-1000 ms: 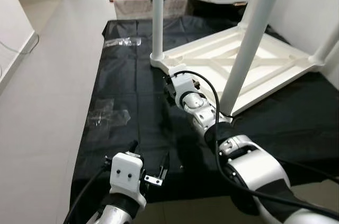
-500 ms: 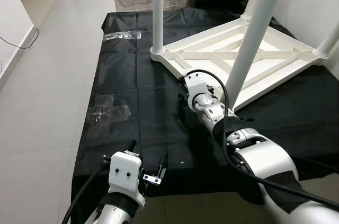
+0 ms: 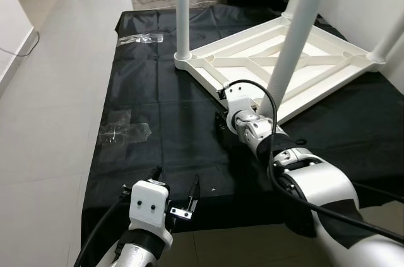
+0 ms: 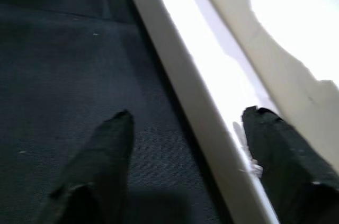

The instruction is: Building children table

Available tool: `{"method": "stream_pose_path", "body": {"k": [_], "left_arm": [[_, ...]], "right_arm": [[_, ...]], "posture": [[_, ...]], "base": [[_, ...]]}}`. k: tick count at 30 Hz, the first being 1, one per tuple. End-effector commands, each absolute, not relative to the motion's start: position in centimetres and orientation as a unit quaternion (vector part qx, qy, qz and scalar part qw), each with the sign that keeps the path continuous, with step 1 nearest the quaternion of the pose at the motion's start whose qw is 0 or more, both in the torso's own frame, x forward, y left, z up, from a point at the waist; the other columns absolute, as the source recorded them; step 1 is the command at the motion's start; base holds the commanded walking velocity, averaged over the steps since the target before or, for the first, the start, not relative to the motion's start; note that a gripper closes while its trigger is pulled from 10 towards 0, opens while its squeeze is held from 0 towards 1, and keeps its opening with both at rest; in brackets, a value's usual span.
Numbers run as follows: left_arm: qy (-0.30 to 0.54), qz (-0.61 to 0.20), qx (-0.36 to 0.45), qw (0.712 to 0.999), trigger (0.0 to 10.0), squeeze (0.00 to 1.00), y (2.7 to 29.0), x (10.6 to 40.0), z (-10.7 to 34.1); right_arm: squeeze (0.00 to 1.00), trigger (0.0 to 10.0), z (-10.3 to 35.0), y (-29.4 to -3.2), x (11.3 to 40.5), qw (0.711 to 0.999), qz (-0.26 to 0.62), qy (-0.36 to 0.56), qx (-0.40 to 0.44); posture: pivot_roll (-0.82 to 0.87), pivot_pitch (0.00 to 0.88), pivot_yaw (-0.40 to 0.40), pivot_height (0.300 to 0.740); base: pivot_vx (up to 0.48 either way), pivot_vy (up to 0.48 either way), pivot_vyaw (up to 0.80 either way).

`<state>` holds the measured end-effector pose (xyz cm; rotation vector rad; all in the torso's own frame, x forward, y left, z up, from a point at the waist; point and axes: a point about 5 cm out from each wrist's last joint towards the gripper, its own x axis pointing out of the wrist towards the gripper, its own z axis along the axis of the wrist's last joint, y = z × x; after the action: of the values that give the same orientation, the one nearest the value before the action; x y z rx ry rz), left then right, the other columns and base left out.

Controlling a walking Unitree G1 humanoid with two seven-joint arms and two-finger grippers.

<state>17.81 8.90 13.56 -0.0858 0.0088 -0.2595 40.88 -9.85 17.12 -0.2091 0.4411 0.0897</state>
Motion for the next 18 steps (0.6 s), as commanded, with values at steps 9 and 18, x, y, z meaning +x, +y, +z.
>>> {"method": "stream_pose_path", "body": {"k": [9,18], "left_arm": [[0.004,-0.146,-0.061,0.987,10.0,0.00,7.65,17.48,13.91],[-0.001,-0.140,-0.059,0.988,10.0,0.00,7.71,17.79,13.97]], "right_arm": [[0.00,0.0,18.10,-9.89,41.15,0.969,0.050,0.217,-0.104],[0.00,0.0,17.75,-10.50,41.09,0.964,0.062,0.225,-0.126]], "posture": [[0.03,0.170,-0.033,0.740],[0.02,0.163,-0.040,0.740]], "base": [[0.000,0.000,0.00],[0.000,0.000,0.00]]}}
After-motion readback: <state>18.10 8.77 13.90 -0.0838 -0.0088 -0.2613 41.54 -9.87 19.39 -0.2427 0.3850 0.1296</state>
